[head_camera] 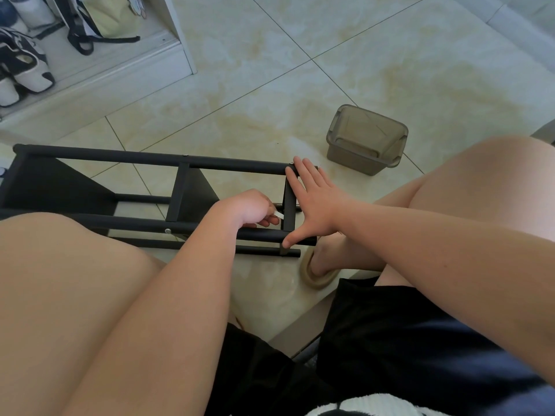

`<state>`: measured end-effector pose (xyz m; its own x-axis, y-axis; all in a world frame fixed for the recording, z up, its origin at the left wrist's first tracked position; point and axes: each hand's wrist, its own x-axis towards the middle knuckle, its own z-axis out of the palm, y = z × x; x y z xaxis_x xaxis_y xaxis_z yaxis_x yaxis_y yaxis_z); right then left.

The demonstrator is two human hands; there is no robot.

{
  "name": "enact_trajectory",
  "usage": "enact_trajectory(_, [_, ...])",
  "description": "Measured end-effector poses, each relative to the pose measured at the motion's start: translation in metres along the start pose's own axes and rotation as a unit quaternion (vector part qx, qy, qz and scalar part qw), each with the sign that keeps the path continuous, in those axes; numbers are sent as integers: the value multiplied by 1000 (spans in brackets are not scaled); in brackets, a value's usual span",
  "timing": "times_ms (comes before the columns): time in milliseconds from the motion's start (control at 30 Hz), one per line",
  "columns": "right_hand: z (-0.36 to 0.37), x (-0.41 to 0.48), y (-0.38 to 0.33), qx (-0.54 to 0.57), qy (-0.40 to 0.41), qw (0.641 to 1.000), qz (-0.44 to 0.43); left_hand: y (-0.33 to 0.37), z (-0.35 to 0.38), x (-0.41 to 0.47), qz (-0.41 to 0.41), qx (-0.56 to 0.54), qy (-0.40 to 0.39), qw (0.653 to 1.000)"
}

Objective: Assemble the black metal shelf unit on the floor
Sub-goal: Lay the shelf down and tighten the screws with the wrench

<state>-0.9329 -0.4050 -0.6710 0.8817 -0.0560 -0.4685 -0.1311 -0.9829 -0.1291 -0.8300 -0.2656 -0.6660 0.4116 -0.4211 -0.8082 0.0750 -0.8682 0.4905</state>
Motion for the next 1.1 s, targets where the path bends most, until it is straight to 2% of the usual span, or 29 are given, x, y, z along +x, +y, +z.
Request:
enact_trajectory(233, [0, 0, -1, -2, -3, 1000, 0, -8, -2, -2, 31, 83, -8, 996])
enact_trajectory(433, [-2, -1, -1, -3, -7, 1000, 0, -9, -4, -7, 49, 197, -2, 979])
enact_trajectory(733, [-1, -1, -1, 0, -5, 1000, 3, -6, -2, -15, 43, 261, -14, 964])
enact_trajectory(1000, [-2, 0, -2, 1, -7, 1000, 5, -4, -1, -18, 42, 228, 56, 971])
enact_trajectory(1100, [-1, 0, -1, -1, -8, 1000, 5, 0, -3, -19, 57, 221, 50, 972])
